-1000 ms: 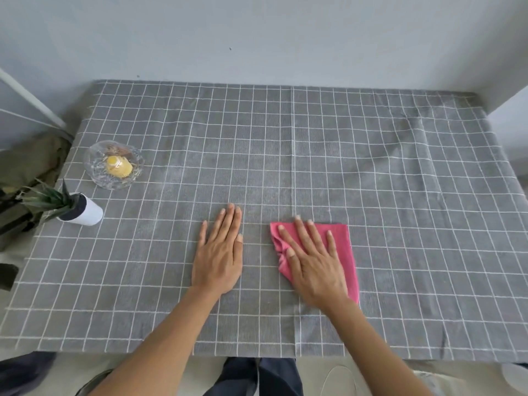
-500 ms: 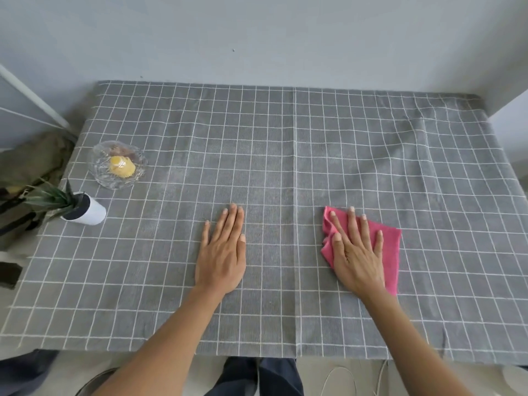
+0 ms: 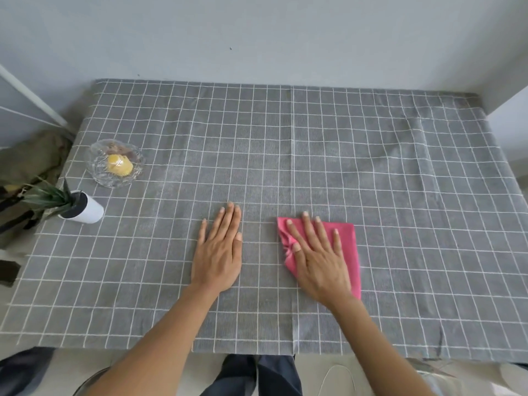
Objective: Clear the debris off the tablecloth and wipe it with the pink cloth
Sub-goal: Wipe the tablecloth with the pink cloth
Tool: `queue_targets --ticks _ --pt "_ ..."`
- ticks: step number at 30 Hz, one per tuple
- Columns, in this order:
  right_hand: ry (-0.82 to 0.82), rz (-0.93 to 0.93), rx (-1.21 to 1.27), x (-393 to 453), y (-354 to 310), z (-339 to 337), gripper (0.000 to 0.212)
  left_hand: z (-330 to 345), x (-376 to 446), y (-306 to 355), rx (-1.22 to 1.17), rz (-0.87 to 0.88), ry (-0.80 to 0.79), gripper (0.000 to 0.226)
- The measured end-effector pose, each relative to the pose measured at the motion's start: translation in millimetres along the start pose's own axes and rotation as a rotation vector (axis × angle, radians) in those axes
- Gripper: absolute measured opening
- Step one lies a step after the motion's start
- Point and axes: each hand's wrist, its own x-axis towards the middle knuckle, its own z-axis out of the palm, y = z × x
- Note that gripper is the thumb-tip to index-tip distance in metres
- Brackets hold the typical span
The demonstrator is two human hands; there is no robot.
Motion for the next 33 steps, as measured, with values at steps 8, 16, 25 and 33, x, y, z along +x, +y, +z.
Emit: queue_targets --ticks 8,16,25,33 --pt "0.056 0.281 0.054 -4.0 71.2 -13.9 0.056 0.2 -0.4 -0.8 -0.003 0.002 0.003 0.055" --pt "-0.006 0.155 0.049 -1.2 22.8 -8.8 0.052 0.8 0.0 0.6 0.006 0.002 0.011 0.056" --pt "-0.023 -0.041 0.039 6.1 -20.1 2.9 0.050 2.0 0.9 -0.7 0.003 0.015 0.007 0.055" --pt "0.068 0.334 0.084 13.8 76.6 -23.6 0.051 1.8 -0.4 -1.5 -0.002 0.014 0.006 0.055"
